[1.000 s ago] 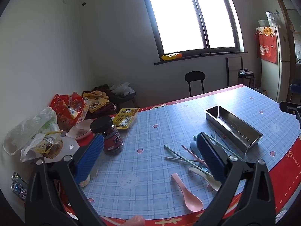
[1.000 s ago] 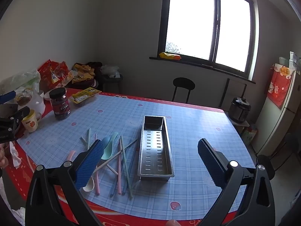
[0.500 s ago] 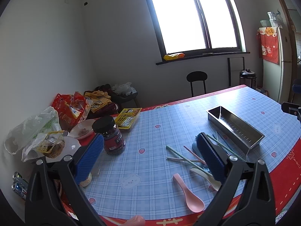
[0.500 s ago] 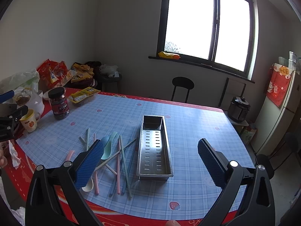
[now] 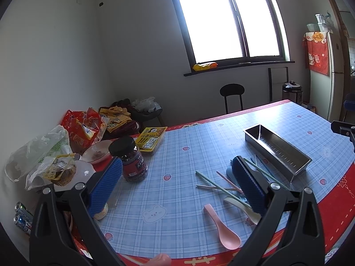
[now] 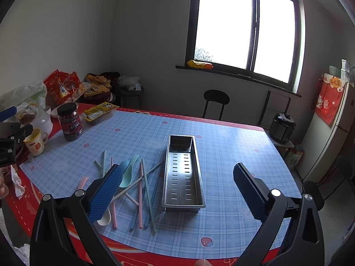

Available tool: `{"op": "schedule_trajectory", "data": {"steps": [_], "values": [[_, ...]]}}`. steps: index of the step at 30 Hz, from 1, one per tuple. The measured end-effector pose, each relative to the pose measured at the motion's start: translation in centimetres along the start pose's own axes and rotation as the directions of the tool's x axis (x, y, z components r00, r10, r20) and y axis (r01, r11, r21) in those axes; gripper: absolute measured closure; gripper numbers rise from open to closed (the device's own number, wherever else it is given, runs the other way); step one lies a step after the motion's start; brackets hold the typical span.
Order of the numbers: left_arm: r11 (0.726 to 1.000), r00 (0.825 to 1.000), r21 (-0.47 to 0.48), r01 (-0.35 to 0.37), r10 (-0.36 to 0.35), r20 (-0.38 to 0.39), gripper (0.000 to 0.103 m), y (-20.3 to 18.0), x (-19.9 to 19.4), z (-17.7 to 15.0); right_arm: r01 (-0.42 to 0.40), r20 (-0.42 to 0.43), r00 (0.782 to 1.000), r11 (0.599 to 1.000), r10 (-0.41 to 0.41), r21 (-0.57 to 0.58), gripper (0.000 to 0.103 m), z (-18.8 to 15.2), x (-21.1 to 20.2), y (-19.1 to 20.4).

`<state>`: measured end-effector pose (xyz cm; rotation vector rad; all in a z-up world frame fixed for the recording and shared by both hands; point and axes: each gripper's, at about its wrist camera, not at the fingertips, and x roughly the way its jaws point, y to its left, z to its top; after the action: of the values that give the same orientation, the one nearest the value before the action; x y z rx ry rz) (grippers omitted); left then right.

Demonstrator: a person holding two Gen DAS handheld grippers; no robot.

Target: Organize utensils

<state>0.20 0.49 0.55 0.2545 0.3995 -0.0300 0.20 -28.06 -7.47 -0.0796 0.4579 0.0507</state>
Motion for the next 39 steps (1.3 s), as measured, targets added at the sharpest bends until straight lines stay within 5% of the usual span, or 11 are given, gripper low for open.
{"op": "schedule_trajectory", "data": {"steps": [39], "values": [[1.000,0.999,-0.012,0.017,-0.017,-0.027,0.006,-0.6,1.0,-0.6,0.000,-0.021,1.000,1.000,0.000,0.014,0.005,-0.4,0.7,-0.2]]}}
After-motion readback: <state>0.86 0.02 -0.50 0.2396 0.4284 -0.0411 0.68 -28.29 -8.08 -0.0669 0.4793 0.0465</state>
